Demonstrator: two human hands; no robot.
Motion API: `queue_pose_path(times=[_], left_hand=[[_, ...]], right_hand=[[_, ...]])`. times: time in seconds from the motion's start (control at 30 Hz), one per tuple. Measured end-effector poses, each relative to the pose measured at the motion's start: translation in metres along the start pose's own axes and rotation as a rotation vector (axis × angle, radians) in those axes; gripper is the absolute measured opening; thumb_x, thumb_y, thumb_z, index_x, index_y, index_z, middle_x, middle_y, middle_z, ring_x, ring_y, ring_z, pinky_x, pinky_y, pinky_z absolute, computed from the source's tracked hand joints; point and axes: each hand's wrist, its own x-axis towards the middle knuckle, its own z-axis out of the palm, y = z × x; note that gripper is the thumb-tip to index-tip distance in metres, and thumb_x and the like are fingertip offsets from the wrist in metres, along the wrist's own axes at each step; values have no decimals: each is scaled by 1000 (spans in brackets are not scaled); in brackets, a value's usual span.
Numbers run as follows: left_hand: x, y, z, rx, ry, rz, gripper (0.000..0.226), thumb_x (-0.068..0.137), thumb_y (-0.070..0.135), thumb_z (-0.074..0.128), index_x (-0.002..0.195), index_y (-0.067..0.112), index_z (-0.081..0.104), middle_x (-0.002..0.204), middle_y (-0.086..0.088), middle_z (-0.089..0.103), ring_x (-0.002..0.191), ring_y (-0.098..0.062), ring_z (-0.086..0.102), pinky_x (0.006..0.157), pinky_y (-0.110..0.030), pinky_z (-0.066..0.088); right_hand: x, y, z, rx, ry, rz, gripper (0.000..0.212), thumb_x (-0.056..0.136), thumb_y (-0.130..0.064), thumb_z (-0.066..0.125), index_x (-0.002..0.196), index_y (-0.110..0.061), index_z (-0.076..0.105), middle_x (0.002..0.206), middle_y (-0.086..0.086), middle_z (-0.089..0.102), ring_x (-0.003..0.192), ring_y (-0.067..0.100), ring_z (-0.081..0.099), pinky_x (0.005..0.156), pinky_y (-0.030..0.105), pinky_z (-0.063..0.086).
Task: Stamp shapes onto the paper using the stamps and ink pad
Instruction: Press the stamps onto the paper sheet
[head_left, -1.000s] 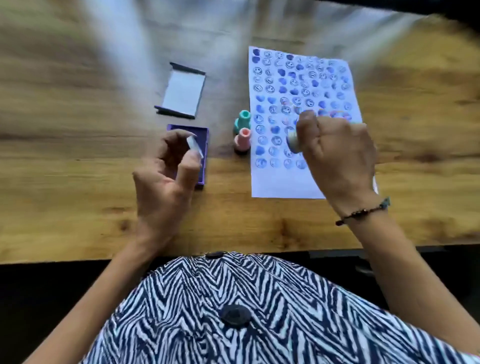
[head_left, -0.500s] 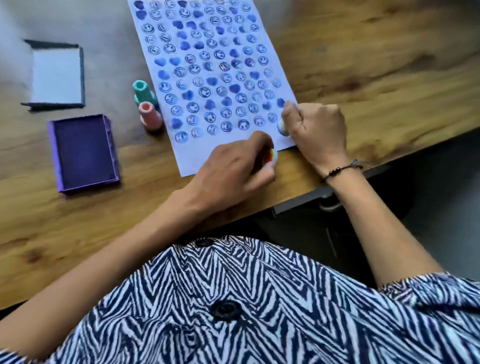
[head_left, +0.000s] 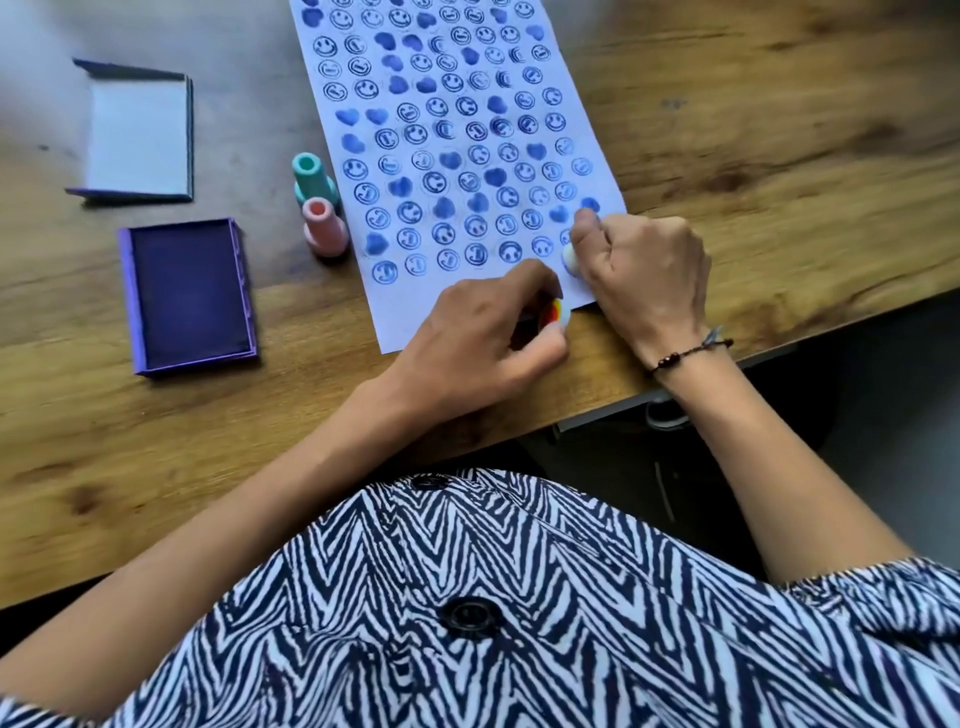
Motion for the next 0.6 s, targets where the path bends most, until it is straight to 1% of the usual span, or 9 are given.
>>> queue_pose_path(times=[0.1, 0.13, 0.2, 0.27, 0.3, 0.37, 0.43, 0.5, 0.6], left_hand=[[0, -1, 0, -1, 5, 7, 24, 83, 25, 53, 98, 6, 55, 81, -8, 70, 72, -27, 65, 70, -41, 51], [0, -1, 0, -5, 3, 10, 23, 84, 24, 53, 98, 6, 55, 81, -8, 70, 71, -27, 64, 69, -41, 51], [1, -3, -1, -15, -4, 15, 22, 84, 24, 53, 98, 6, 55, 80, -7, 69, 70, -26, 64, 68, -41, 51], [1, -3, -1, -30, -13, 11, 22, 84, 23, 53, 98, 6, 55, 79, -8, 69, 70, -27, 64, 69, -42, 52], [1, -3, -1, -35, -14, 10, 23, 84, 23, 53, 98, 6, 55, 79, -9, 69, 70, -27, 64, 69, -42, 52], [1, -2, -1, -31, -13, 13, 24, 84, 24, 53, 98, 6, 56, 79, -10, 68, 70, -28, 64, 69, -42, 51], [0, -2, -1, -22, -12, 18, 25, 83, 25, 53, 98, 5, 57, 77, -11, 68, 70, -29, 63, 69, -42, 51], [0, -2, -2, -19, -13, 20, 26, 83, 26, 52, 97, 5, 57, 76, -12, 68, 69, -29, 63, 69, -42, 50], [-1, -2, -2, -29, 2, 16, 31, 82, 30, 48, 94, 4, 58, 74, -14, 67, 68, -30, 62, 69, -42, 50]], right_hand=[[6, 1, -6, 103, 26, 77, 58, 89, -44, 30, 72, -7, 70, 75, 17, 74, 73, 37, 65, 61, 35, 47], [8, 1, -9, 160, 36, 104, 57, 90, -43, 30, 70, -8, 71, 74, 14, 75, 72, 33, 66, 60, 33, 47], [10, 2, -13, 260, 47, 143, 54, 93, -36, 33, 65, -11, 71, 72, 10, 75, 68, 27, 66, 60, 30, 41], [9, 2, -13, 291, 7, 140, 51, 95, -32, 36, 64, -12, 72, 71, 9, 75, 67, 24, 65, 59, 29, 36], [8, 2, -12, 278, -26, 131, 51, 95, -32, 37, 64, -12, 71, 71, 9, 75, 68, 24, 65, 61, 30, 37], [5, 1, -8, 212, -74, 122, 52, 96, -34, 37, 65, -9, 71, 74, 10, 75, 72, 28, 66, 62, 31, 44], [5, 0, -6, 153, -95, 122, 53, 94, -38, 36, 68, -8, 71, 77, 13, 75, 77, 35, 65, 67, 37, 50], [5, -2, -4, 124, -105, 112, 52, 93, -40, 35, 70, -10, 71, 78, 16, 74, 78, 37, 64, 68, 40, 51], [2, -4, -3, 65, -102, 48, 52, 94, -42, 37, 71, -8, 69, 75, 19, 72, 75, 40, 63, 61, 37, 47]])
